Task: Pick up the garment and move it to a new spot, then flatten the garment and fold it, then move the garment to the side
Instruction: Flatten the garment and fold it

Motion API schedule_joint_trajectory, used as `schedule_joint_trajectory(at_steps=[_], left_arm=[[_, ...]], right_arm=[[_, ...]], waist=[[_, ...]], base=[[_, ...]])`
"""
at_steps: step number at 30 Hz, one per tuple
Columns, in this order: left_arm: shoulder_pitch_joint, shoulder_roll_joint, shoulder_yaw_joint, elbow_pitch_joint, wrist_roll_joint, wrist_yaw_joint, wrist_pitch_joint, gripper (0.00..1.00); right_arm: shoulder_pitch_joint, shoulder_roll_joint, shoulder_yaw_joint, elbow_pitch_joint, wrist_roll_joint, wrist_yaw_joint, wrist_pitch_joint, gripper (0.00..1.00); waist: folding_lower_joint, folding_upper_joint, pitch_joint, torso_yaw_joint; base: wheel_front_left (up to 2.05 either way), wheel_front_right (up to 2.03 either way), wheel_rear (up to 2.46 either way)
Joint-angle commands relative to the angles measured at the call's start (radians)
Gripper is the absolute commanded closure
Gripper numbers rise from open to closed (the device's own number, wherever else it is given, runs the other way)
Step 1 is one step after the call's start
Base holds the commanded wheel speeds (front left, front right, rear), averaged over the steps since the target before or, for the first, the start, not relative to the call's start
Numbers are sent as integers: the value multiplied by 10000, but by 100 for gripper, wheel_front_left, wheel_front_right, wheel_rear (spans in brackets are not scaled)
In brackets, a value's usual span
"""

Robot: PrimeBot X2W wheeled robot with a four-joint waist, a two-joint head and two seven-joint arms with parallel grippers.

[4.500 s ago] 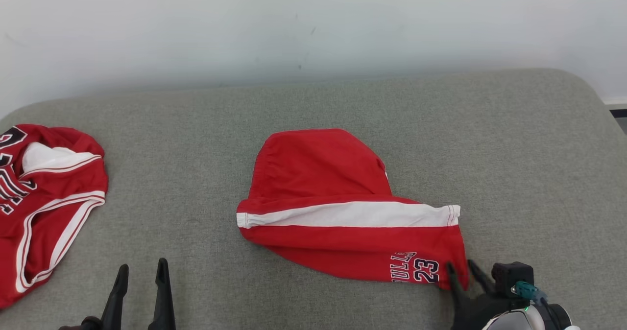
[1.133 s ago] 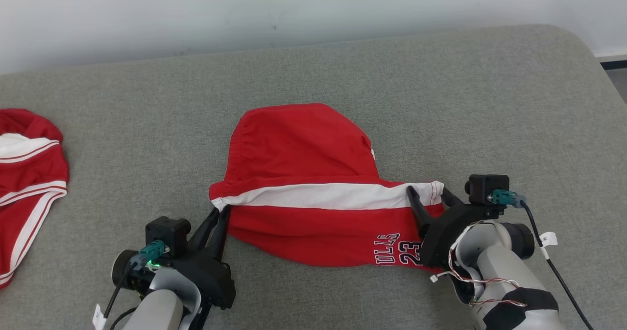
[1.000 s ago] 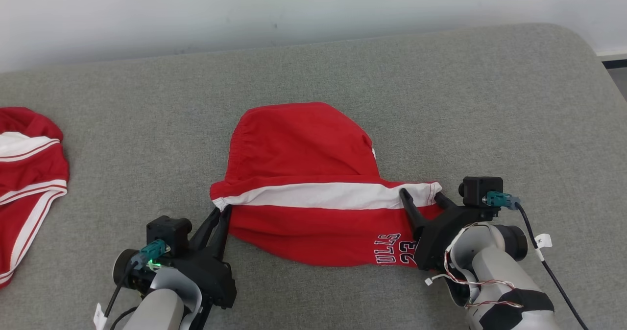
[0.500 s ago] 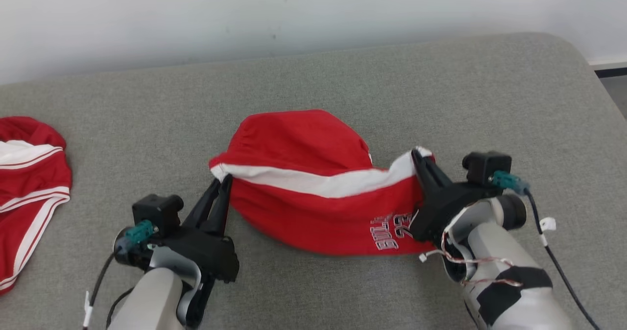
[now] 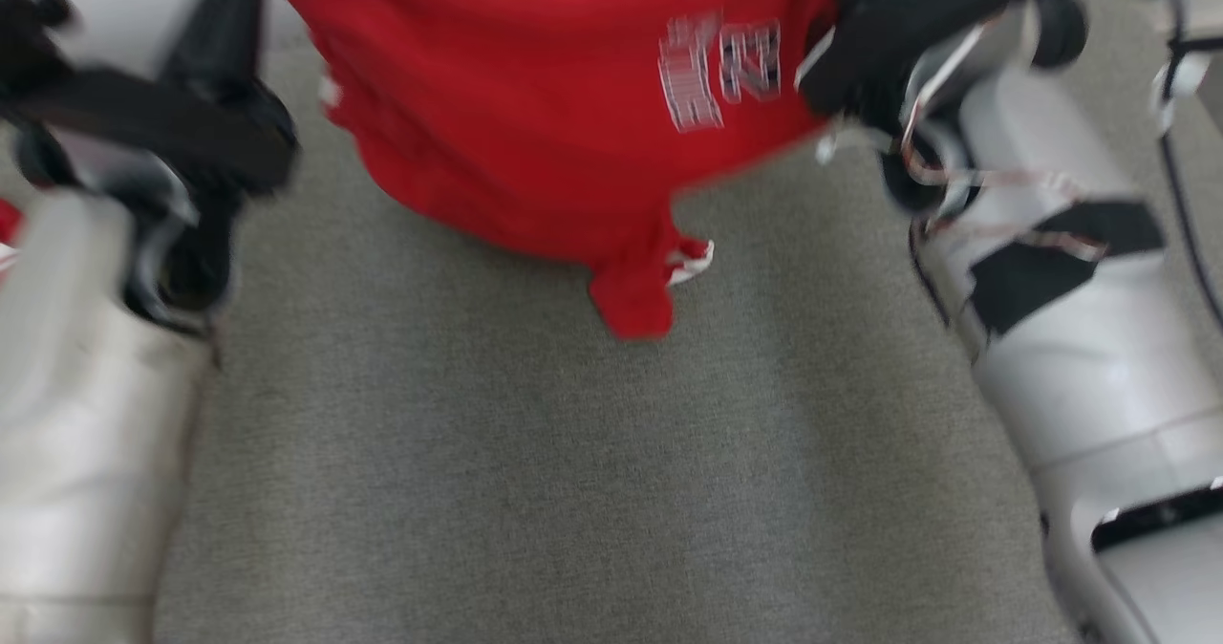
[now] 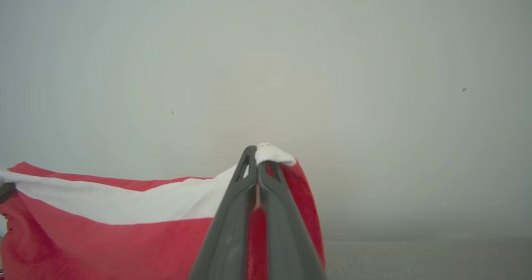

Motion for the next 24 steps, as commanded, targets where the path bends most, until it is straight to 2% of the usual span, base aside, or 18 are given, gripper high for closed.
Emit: schedule_joint_trajectory(at_steps=[1,5,9,11,12,15,17,21,24], left_arm=[[-455,137,211,22,-143,24,23,100],[-2175,294,689,-46,-354,146,93,100],[-3568,254,1240,-66,-657,244,-335,100],[-4182,231,1492,-65,-816,226,-590,100],[-4787,177,1700,-164,-1002,210,-873,100],[-5410,25,1782,-400,-1154,112,-1202,100],[-5520,-46,1625,-554,-1154,50,-1347,100],[-4936,-208,1058,-776,-1368,13,-1508,100],[-4006,-190,353,-791,-1455,6,-1580,100]], right_arm=[[-461,-21,-80,130,34,-23,-145,100],[-2479,-34,-364,341,-213,-23,-1092,100],[-4091,-91,-891,350,-723,-23,-2008,100],[-4722,-112,-1300,61,-1016,-24,-2144,100],[-5203,-143,-1957,-880,-1521,-28,-2164,100],[-5248,-57,-2644,-2489,-2315,-31,-2151,100],[-4970,17,-2667,-3304,-2702,-31,-2149,100],[-4095,-82,-1807,-3710,-3191,-24,-2134,100],[-3206,-279,-1072,-3703,-2933,-24,-2140,100]], waist=[[0,-1,1423,-443],[0,-1,2592,-459],[0,-1,3397,-456],[0,-1,3699,-439],[0,-1,4006,-398],[0,-1,4395,-277],[0,-1,4576,-181],[0,-1,4774,-53],[0,-1,4726,44]], base=[[0,0,0],[0,0,0],[0,0,0],[0,0,0],[0,0,0],[0,0,0],[0,0,0],[0,0,0],[0,0,0]])
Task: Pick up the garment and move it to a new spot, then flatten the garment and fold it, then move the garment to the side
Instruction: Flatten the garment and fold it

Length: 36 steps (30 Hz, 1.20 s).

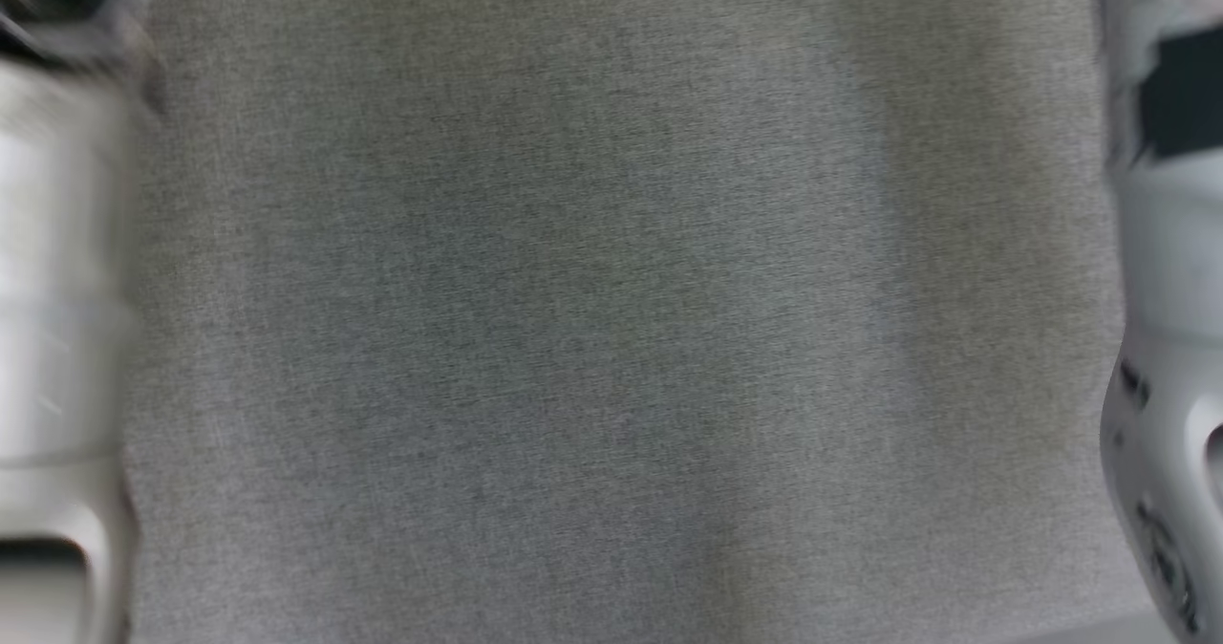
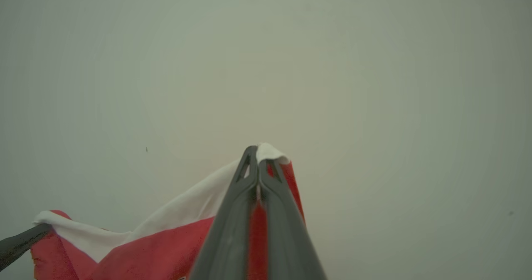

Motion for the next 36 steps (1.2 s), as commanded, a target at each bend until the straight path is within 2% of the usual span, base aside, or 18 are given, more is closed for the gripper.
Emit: schedule_joint_trajectory(at_steps=[1,7,9,13,16,20,26,31,36], left_arm=[[499,28,-211,-1,-124,-10,-62,100],[2630,-167,-726,-336,-405,-11,-105,100],[3357,-152,-914,-513,-557,-10,-94,100],[4795,110,-1665,-429,-969,1,-88,100],[5768,312,-1913,-309,-1206,3,-86,100],[6705,400,-2068,-304,-1443,2,-83,100],[8240,665,-2212,-596,-1693,0,-92,100],[9526,1173,-2624,-878,-1573,37,51,100],[10732,1663,-3209,-1387,-1118,400,357,100]], right_arm=[[506,-134,315,-77,315,-26,-8,100],[2997,-781,1320,-72,1456,-26,-6,100],[3966,-723,1373,376,2488,-25,83,100],[5529,-1240,1767,386,3412,-25,806,100],[6689,-1567,1677,148,3608,-25,1411,100],[7780,-1835,1184,-311,3529,-25,2105,100],[9990,-2061,-82,-1795,3017,-25,4016,100],[11914,-1683,-852,-3087,1758,-28,6278,100],[13917,-1393,-1045,-4283,1027,-28,8310,100]], waist=[[-5,-3,51,196],[-5,-3,-658,316],[-5,-3,-1110,374],[-5,-3,-2028,400],[-5,-3,-2787,354],[-5,-3,-3489,324],[-5,-3,-4615,294],[-5,-3,-5306,231],[-5,-3,-5758,327]], base=[[0,0,0],[0,0,0],[0,0,0],[0,0,0],[0,0,0],[0,0,0],[0,0,0],[0,0,0],[0,0,0]])
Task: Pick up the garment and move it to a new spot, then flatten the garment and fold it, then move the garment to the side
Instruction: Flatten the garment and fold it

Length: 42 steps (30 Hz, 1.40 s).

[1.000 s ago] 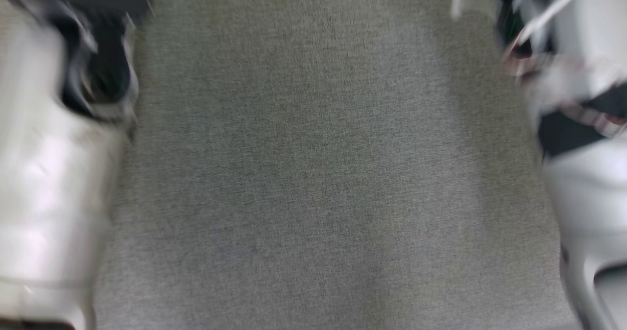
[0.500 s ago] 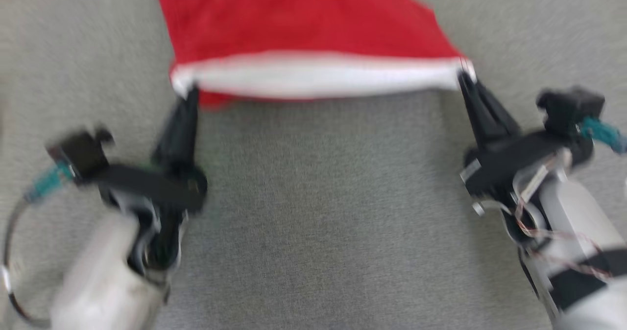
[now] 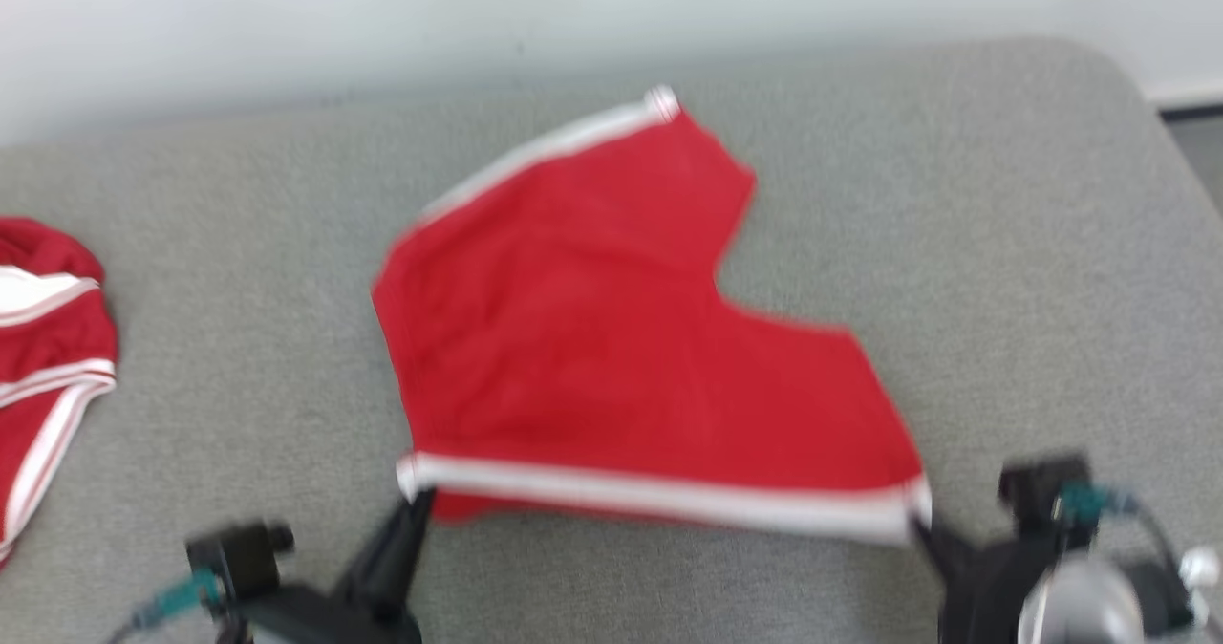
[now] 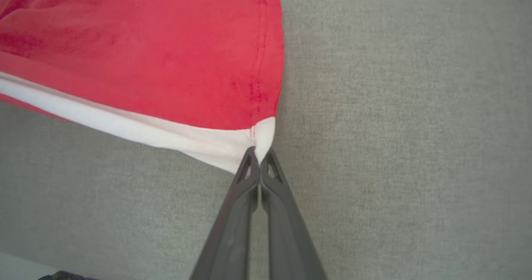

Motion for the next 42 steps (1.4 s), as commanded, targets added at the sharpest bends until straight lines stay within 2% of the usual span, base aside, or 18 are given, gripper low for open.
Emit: schedule_joint_trajectory(at_steps=[1,5,11,14,18,22,24,25,27,35,42], left_arm=[[312,148,-39,-129,108,127,36,100],[1306,472,-262,-885,-33,624,450,100],[2493,980,-751,-1848,231,1369,1007,100],[2722,1045,-836,-2396,315,1609,1068,100],[2384,843,-812,-2773,238,1750,1186,100],[1493,538,-755,-2651,392,1903,1358,100],[770,309,-661,-2249,500,1971,1414,100],[770,309,-661,-2249,500,1971,1414,100],[270,84,-637,-1920,608,2051,1365,100],[-1063,-854,-671,-572,782,2207,1225,100],[-2164,-1447,-844,179,1011,2122,1294,100]], right_arm=[[359,50,-65,-113,-71,-30,241,100],[1771,262,-224,-875,29,-30,1648,100],[3157,590,-866,-2046,-21,-30,3147,100],[3181,539,-1051,-2550,-116,-30,3397,100],[2292,45,-899,-2576,-318,-29,3071,100],[672,-709,-407,-1819,-239,-29,2503,100],[-648,-1190,100,-871,-61,-29,2080,100],[-648,-1190,100,-871,-61,-29,2080,100],[-1616,-1415,443,-86,14,-29,1692,100],[-4658,-1306,1531,3405,241,-29,-278,100],[-6679,-1281,1760,5757,-200,-30,-1695,100]], waist=[[3,2,-568,52],[3,2,-789,117],[3,2,-1106,197],[3,2,-1146,287],[3,2,-1084,504],[3,2,-883,785],[3,2,-692,980],[3,2,-692,980],[3,2,-538,1124],[3,2,-161,1803],[3,2,345,2412]], base=[[0,0,0],[0,0,0],[0,0,0],[0,0,0],[0,0,0],[0,0,0],[0,0,0],[0,0,0],[0,0,0],[0,0,0],[0,0,0]])
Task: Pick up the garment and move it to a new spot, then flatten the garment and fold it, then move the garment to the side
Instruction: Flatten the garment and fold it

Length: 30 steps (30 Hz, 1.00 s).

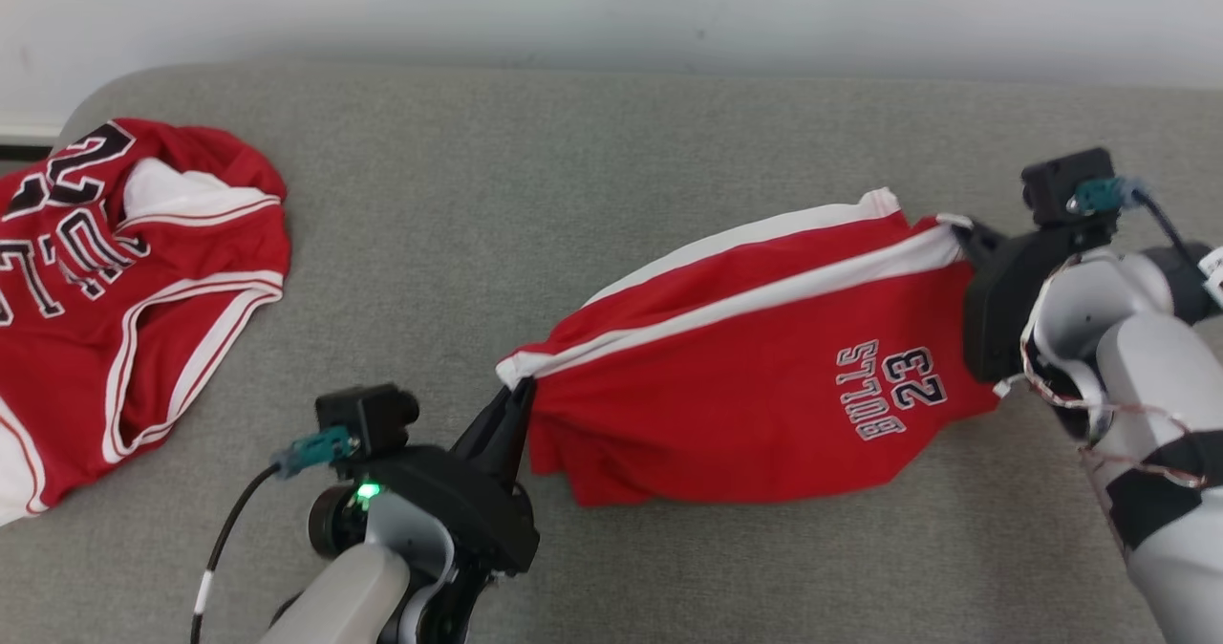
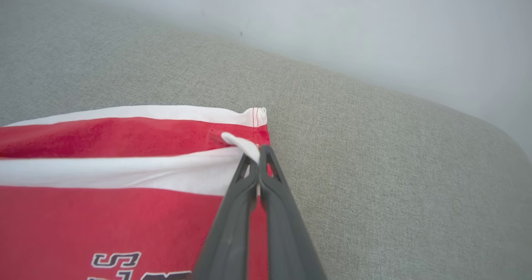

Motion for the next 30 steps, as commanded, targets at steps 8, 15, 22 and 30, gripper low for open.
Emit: schedule_joint_trajectory(at_steps=[8,15,22,30], left_arm=[[-1291,-551,-198,947,333,-205,9,100],[-1988,-869,-167,1841,424,-329,-205,100],[-2304,-1093,-51,2427,524,-428,-856,0],[-1736,-762,369,2347,776,-647,-1637,0]], right_arm=[[-1651,151,-111,1899,-591,-30,-815,100],[-2394,418,-321,3148,-1024,-30,-1478,100],[-2750,795,-391,3983,-1061,-30,-2275,0],[-2678,758,250,4162,-125,-29,-2394,0]], waist=[[-3,-2,862,697],[-3,-2,1143,751],[-3,-2,1093,687],[-3,-2,612,518]], base=[[0,0,0],[0,0,0],[0,0,0],[0,0,0]])
